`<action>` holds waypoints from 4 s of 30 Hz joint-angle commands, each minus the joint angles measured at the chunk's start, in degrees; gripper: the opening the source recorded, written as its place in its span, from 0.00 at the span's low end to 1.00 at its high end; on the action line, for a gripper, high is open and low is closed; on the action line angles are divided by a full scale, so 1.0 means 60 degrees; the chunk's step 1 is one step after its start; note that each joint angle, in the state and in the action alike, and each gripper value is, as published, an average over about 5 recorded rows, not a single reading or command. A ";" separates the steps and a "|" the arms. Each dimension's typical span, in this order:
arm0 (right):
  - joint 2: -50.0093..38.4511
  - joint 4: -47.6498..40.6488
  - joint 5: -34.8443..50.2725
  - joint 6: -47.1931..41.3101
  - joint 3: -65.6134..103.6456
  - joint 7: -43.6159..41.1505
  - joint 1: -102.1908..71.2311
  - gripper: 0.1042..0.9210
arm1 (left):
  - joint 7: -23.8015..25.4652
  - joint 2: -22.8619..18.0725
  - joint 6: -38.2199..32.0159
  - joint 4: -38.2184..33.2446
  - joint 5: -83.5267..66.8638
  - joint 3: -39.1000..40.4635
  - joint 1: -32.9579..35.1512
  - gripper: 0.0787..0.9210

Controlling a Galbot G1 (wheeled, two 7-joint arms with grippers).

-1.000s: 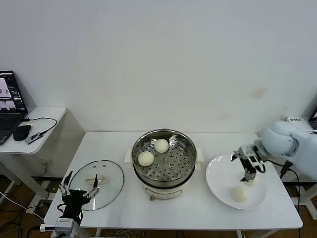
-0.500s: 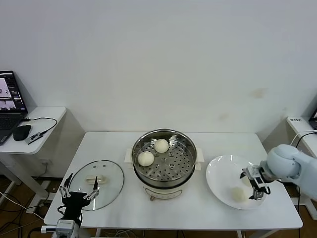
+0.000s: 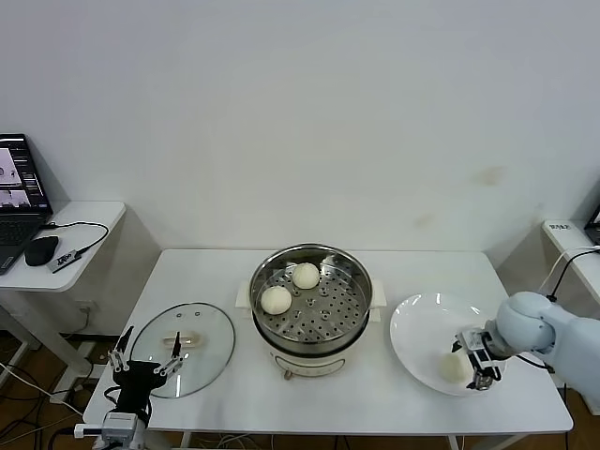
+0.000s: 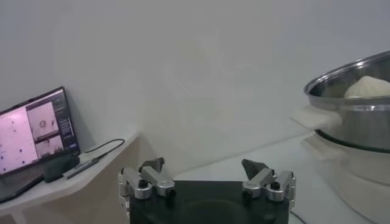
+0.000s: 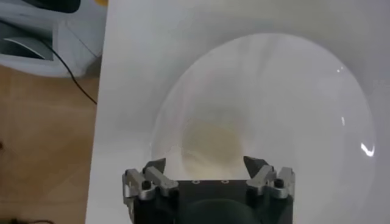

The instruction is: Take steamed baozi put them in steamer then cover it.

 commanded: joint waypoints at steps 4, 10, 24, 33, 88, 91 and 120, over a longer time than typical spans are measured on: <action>0.0360 -0.0511 -0.0115 -0.0060 0.0333 0.0179 -0.0473 0.77 | 0.0000 -0.0015 -0.0002 0.0005 0.0003 -0.0012 -0.0006 0.88; 0.0395 -0.0528 -0.0113 -0.0095 0.0389 0.0156 -0.0464 0.70 | -0.0005 -0.0027 -0.0005 -0.0007 0.0004 -0.0020 0.0003 0.88; 0.0053 -0.0192 0.0333 -0.0125 -0.0064 -0.0126 0.0871 0.60 | -0.0029 -0.0037 -0.0041 -0.0061 0.0001 -0.0014 -0.0007 0.88; -0.0405 0.0293 0.0804 -0.0196 -0.0613 -0.0262 0.1990 0.55 | -0.0039 0.0001 -0.0059 -0.0133 -0.0019 -0.0010 -0.0014 0.88; 0.6055 0.0234 0.2150 0.2386 -0.5764 0.1125 0.7456 0.55 | -0.0053 -0.0020 -0.0051 0.0063 -0.0109 -0.0571 -0.0176 0.88; 0.6048 0.0305 0.2112 0.2682 -0.5804 0.1021 0.7441 0.55 | -0.0054 -0.0053 -0.0054 0.0066 -0.0107 -0.0559 -0.0178 0.88; 0.5449 0.0625 0.1926 0.3117 -0.5751 0.0313 0.7958 0.86 | -0.0066 -0.0090 -0.0106 0.0129 -0.0166 -0.0532 -0.0188 0.88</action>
